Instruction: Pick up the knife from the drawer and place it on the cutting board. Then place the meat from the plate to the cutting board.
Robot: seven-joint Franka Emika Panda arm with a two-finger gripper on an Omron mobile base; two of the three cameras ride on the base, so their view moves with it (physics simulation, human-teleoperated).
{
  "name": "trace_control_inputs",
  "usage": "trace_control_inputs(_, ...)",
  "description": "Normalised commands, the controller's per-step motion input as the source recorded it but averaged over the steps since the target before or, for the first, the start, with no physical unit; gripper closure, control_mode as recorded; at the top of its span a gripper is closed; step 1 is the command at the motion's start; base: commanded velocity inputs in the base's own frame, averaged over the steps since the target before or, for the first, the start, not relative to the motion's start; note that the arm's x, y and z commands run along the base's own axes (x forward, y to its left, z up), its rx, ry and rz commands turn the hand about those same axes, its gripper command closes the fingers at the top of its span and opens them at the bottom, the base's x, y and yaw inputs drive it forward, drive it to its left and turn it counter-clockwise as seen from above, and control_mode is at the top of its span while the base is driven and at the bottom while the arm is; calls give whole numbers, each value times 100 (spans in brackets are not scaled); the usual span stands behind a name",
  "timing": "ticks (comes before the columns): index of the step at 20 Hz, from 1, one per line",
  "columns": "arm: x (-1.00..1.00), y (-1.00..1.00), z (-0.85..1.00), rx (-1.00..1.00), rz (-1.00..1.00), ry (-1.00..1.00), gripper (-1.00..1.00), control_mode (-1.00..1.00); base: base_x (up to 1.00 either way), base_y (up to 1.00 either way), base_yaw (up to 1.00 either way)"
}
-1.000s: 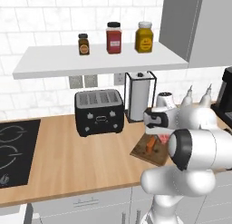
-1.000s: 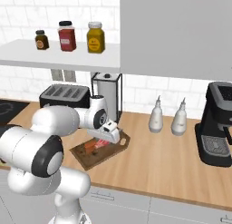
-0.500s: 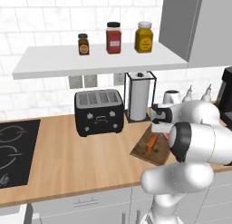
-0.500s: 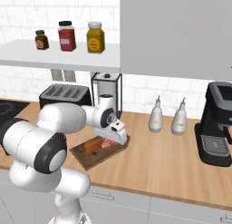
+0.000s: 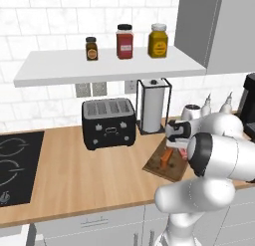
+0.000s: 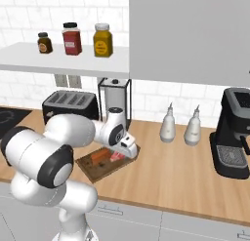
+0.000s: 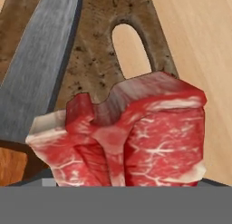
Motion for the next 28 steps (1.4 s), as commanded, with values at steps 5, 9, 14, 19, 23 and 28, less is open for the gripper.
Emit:
trace_control_inputs(5, 40, 3, -13, 2, 0, -11, -100, -100, 0, 0, 0)
trace_control_inputs(9, 6, 0, 1, 0, 0, -2, -100, -100, 0, 0, 0)
trace_control_inputs(14, 0, 0, 11, 0, 0, 0, -100, -100, 0, 0, 0)
trace_control_inputs(19, -21, 0, 54, 0, 0, -2, -100, -100, 0, 0, 0)
trace_control_inputs(23, -69, 7, 86, -6, 0, -11, -100, -100, 0, 0, 0)
trace_control_inputs(28, -63, 80, 75, -15, 0, -10, -100, -100, 0, 0, 0)
